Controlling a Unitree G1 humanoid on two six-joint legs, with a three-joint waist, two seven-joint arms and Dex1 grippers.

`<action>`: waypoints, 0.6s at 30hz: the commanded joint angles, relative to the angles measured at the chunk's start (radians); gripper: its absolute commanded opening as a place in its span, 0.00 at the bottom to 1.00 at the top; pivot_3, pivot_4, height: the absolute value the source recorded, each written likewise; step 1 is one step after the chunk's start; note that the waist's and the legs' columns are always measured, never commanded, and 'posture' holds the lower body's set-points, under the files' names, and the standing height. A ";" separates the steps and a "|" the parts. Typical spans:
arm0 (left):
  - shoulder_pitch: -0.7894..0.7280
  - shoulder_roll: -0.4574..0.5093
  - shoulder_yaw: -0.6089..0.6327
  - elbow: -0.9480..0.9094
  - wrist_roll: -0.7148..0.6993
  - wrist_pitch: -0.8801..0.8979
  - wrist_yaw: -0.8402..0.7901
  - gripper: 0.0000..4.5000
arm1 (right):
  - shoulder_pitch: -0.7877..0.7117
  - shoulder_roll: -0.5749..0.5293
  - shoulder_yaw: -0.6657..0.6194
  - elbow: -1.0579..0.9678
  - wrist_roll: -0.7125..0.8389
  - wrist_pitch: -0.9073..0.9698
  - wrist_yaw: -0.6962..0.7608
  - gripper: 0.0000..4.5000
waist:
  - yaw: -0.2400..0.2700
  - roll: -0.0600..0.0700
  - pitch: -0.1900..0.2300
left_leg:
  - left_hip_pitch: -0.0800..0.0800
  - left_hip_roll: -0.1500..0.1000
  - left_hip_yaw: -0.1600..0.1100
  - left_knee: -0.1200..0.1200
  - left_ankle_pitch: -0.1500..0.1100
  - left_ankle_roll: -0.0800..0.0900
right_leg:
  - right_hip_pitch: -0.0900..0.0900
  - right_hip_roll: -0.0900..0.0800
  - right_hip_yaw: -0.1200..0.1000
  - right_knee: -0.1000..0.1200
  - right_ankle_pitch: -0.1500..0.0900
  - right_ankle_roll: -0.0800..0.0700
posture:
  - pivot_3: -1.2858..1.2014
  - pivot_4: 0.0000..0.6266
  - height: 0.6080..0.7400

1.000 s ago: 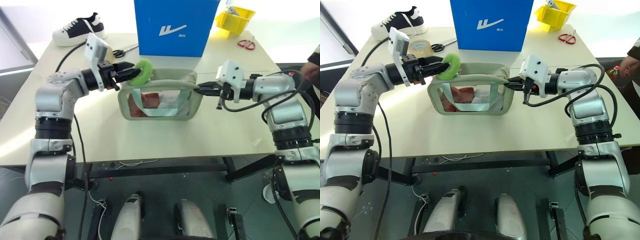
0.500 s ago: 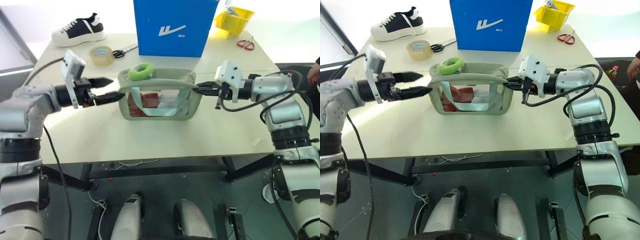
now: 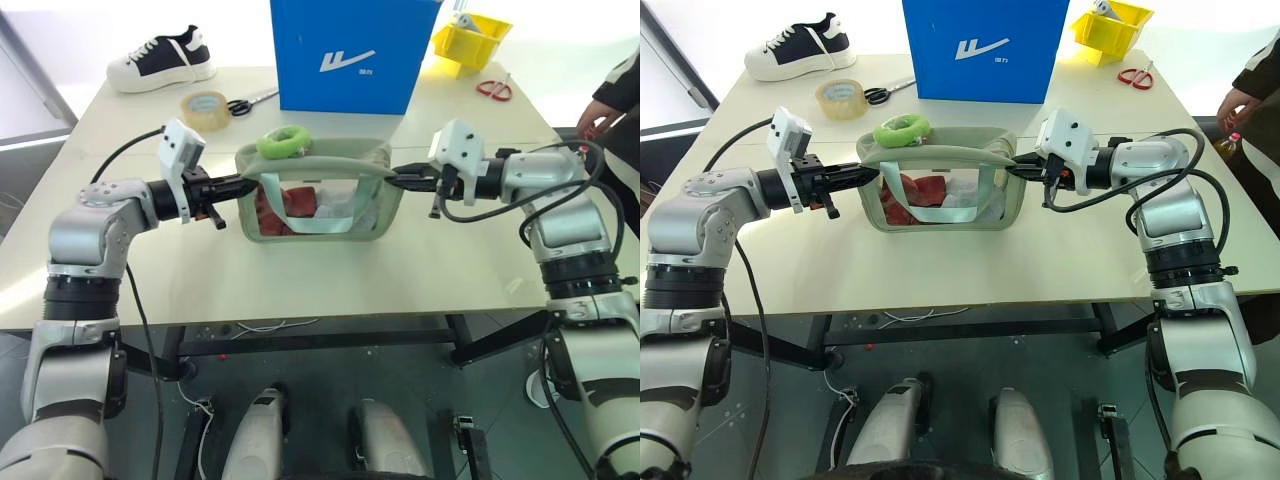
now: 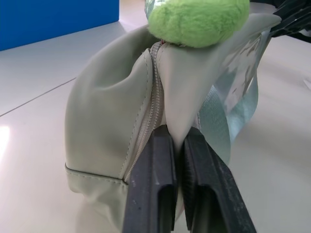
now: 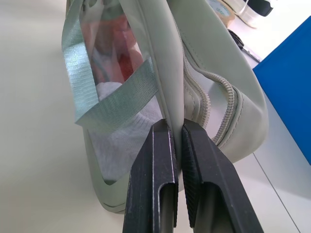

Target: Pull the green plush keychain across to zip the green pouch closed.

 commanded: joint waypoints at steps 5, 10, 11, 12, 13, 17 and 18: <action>-0.008 0.024 0.012 -0.036 0.020 -0.032 0.010 0.00 | -0.090 0.014 -0.024 -0.020 0.033 0.092 0.004 0.69 | -0.001 0.000 0.000 | 0.000 0.000 0.000 0.000 0.000 0.000 | 0.000 0.000 0.000 0.000 0.000 0.000 | 0.52 0.24 1.00; -0.012 0.024 0.012 -0.029 0.031 -0.046 0.012 0.00 | -0.230 0.112 -0.054 -0.033 0.122 0.225 -0.025 0.92 | -0.005 0.001 0.000 | -0.001 0.001 0.000 -0.001 0.000 0.000 | -0.002 0.000 0.001 0.001 0.000 0.000 | 0.52 0.24 1.00; -0.011 0.025 0.011 -0.029 0.032 -0.048 0.011 0.00 | -0.245 0.133 -0.055 -0.039 0.133 0.238 -0.031 0.92 | -0.004 0.001 0.000 | 0.000 0.001 0.000 -0.001 0.000 0.000 | -0.002 0.001 0.000 0.001 0.000 0.000 | 0.52 0.24 1.00; -0.012 0.026 0.010 -0.028 0.033 -0.050 0.010 0.00 | -0.267 0.168 -0.047 -0.037 0.130 0.241 -0.051 0.92 | -0.003 0.000 0.000 | -0.001 0.001 0.000 -0.001 0.000 0.000 | -0.002 0.001 0.000 0.001 0.000 0.000 | 0.52 0.24 1.00; -0.011 0.027 0.010 -0.031 0.033 -0.051 0.010 0.00 | -0.284 0.207 -0.031 -0.035 0.122 0.232 -0.071 0.92 | -0.002 0.000 0.000 | -0.001 0.001 0.000 -0.001 0.000 0.000 | -0.002 0.001 0.000 0.001 0.000 0.000 | 0.52 0.24 1.00; -0.010 0.023 0.007 -0.038 0.033 -0.052 0.011 0.00 | -0.334 0.360 0.037 0.035 0.040 0.188 -0.192 0.92 | -0.003 0.000 0.000 | -0.001 0.000 0.000 -0.001 0.000 0.000 | -0.002 0.001 0.000 0.001 0.000 0.000 | 0.52 0.24 1.00; -0.010 0.021 0.005 -0.038 0.034 -0.054 0.012 0.00 | -0.345 0.394 0.050 0.060 0.021 0.181 -0.225 0.92 | -0.003 0.000 0.000 | -0.001 0.000 0.000 -0.001 0.000 0.000 | -0.002 0.001 0.000 0.001 0.000 0.000 | 0.52 0.24 1.00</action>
